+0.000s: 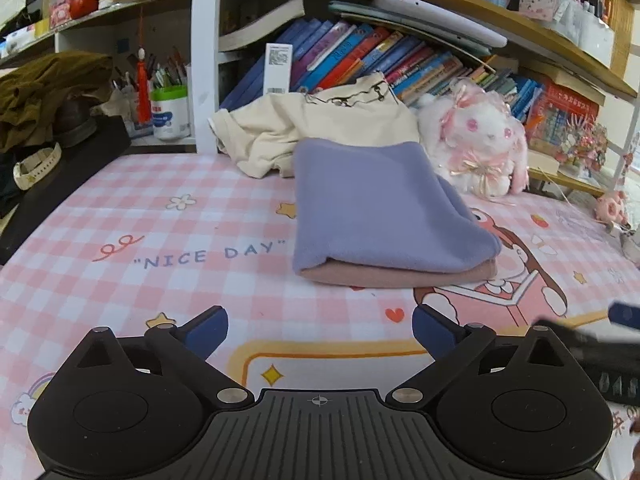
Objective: Fold clothes
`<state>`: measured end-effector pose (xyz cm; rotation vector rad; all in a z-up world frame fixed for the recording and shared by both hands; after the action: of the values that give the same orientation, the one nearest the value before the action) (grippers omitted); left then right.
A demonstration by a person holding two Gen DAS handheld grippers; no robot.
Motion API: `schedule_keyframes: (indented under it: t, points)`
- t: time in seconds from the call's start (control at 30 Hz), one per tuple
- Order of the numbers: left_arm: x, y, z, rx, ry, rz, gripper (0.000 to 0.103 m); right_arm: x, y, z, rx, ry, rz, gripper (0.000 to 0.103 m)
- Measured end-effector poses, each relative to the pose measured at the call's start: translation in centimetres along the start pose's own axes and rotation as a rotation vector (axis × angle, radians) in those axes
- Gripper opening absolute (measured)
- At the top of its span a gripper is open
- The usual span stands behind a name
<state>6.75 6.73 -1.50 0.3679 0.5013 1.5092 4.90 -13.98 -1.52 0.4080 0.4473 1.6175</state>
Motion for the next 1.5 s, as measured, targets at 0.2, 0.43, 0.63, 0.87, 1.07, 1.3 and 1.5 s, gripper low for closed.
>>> schedule_keyframes:
  t: [0.2, 0.43, 0.63, 0.87, 1.07, 1.3, 1.5]
  points:
    - [0.1, 0.2, -0.4, -0.01, -0.016, 0.035, 0.1, -0.6, -0.2, -0.2, 0.013, -0.023, -0.034, 0.103]
    - [-0.3, 0.3, -0.7, -0.012, -0.056, 0.02, 0.103, -0.3, -0.2, -0.3, 0.007, -0.017, -0.017, 0.103]
    - [-0.2, 0.2, -0.8, -0.004, -0.049, 0.018, 0.103, 0.2, -0.2, -0.1, 0.003, 0.002, 0.001, 0.103]
    - [-0.2, 0.2, -0.9, -0.006, -0.051, 0.011, 0.103, -0.1, -0.3, -0.2, 0.011, -0.019, -0.005, 0.103]
    - [-0.3, 0.1, -1.0, -0.001, -0.054, 0.006, 0.103, -0.4, -0.4, -0.3, 0.015, -0.031, -0.014, 0.103]
    - [-0.2, -0.1, -1.0, 0.01, -0.051, 0.004, 0.103, -0.4, -0.4, -0.3, 0.016, -0.034, -0.022, 0.103]
    - [-0.2, -0.1, -1.0, 0.013, -0.051, 0.001, 0.103, -0.4, -0.6, -0.3, 0.02, -0.035, -0.023, 0.103]
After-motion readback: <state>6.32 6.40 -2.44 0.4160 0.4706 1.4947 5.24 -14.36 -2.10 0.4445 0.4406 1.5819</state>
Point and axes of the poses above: each gripper's, at about its wrist camera, not at the fingertips, and y roughly against the way its jaws point, x to its left, z to its top, the point moved 2 cm from there along -y, roughly the way its jaws point, and after that the axes turned 6 degrees about -x, right-handed, at the moved point
